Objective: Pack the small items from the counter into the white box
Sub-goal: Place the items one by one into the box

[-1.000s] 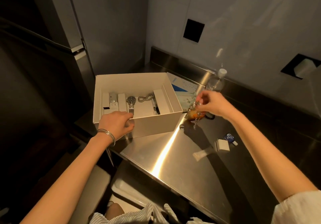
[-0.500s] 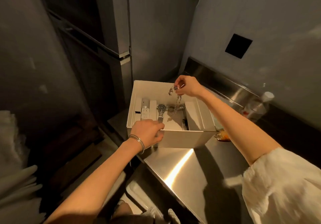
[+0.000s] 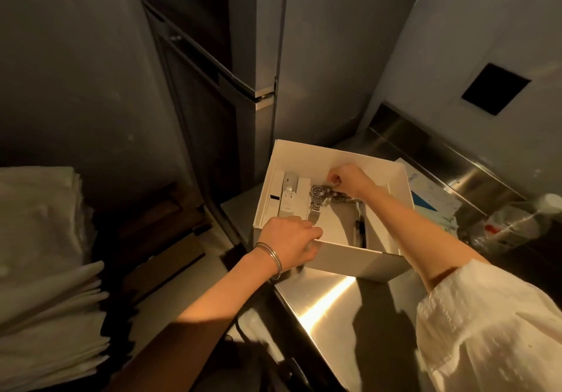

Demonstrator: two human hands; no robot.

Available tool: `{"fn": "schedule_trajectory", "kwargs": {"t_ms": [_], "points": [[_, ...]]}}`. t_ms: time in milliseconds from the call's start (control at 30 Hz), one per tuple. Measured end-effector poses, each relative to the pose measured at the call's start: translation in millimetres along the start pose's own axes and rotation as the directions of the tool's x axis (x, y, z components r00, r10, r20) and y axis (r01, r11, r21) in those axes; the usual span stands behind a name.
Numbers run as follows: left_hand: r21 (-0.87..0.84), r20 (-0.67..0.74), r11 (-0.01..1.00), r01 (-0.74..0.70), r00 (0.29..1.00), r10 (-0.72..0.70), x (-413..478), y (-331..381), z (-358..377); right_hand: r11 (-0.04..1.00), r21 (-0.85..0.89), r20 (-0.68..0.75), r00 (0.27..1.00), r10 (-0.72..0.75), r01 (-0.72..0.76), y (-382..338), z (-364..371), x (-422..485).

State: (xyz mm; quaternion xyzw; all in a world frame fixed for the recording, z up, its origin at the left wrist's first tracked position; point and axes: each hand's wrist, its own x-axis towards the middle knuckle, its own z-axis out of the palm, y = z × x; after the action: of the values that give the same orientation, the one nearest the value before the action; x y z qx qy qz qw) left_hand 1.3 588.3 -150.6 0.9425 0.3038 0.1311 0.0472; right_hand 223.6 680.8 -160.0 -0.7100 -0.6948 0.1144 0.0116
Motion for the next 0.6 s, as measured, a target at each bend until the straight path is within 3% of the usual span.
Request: {"fn": "schedule_trajectory", "kwargs": {"t_ms": [300,433,600], "points": [[0.043,-0.022,0.999,0.001,1.000,0.000,0,-2,2,0.977,0.211,-0.034,0.998,0.050,-0.042,13,-27,-37],[0.062,-0.004,0.998,-0.018,1.000,0.018,0,-4,2,0.961,0.275,0.029,0.999,0.033,-0.040,23,-52,-93],[0.035,-0.058,0.999,-0.039,0.997,0.041,1,-7,8,0.912,0.401,-0.077,0.988,0.131,-0.090,38,-72,-180]]}}
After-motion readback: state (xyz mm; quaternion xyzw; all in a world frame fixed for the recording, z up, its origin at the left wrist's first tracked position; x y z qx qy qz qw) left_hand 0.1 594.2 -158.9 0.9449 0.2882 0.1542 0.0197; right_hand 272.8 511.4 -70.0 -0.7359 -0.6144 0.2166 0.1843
